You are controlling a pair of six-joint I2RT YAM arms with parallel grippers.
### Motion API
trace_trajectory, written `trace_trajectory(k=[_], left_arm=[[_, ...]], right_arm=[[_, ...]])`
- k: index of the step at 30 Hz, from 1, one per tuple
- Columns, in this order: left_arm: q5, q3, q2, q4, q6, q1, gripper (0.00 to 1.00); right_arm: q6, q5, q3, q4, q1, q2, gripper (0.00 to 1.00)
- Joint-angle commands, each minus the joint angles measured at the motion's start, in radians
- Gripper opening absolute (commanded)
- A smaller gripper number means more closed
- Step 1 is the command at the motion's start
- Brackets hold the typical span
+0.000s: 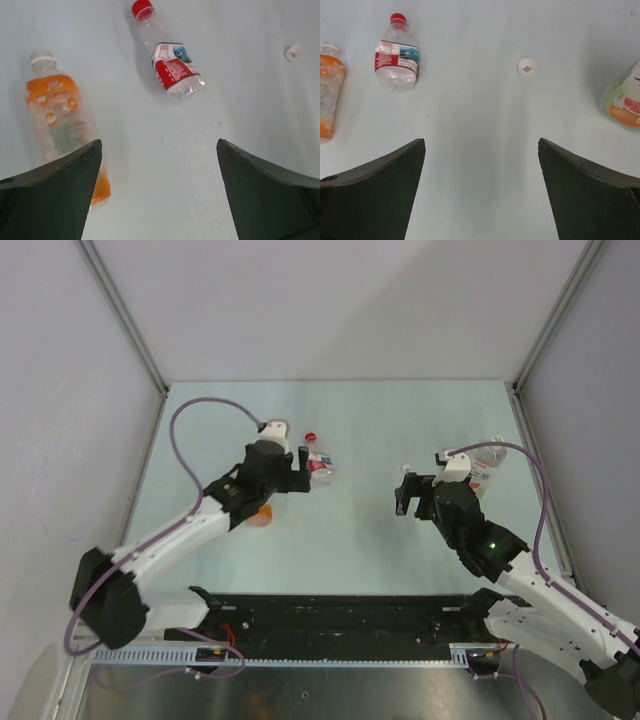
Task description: Screw on the bottle caps
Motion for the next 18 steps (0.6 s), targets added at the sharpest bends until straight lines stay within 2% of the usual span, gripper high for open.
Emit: trace_trajectory(k=[1,6,9,14,18], left_arm=[[-0.029,-0.156,-0.232,0.079,-0.041,-0.006,0.99],[0.079,-0.493,-0.609,0.367,-0.041,-0.007,1.00],[0.075,-0.589,-0.759,0.419,-0.031,-0.008,0.99],[0.057,-0.632,-0.821,0.425,-0.019,-0.007,1.00],[0.040,-0.635,-0.803,0.424,-0.015,-0.007,0.99]], right_arm=[[0.028,-0.027,0.007,0.000,-0.038,0.040,0.99],[0.080,-0.180,0.056,-0.016,-0.138,0.148,0.99],[0.099,-0.218,0.105,-0.032,-0.181,0.233,0.98],[0.097,-0.211,0.231,-0.072,-0.256,0.417,0.95],[0.089,-0.207,0.335,-0.079,-0.334,0.578,0.85]])
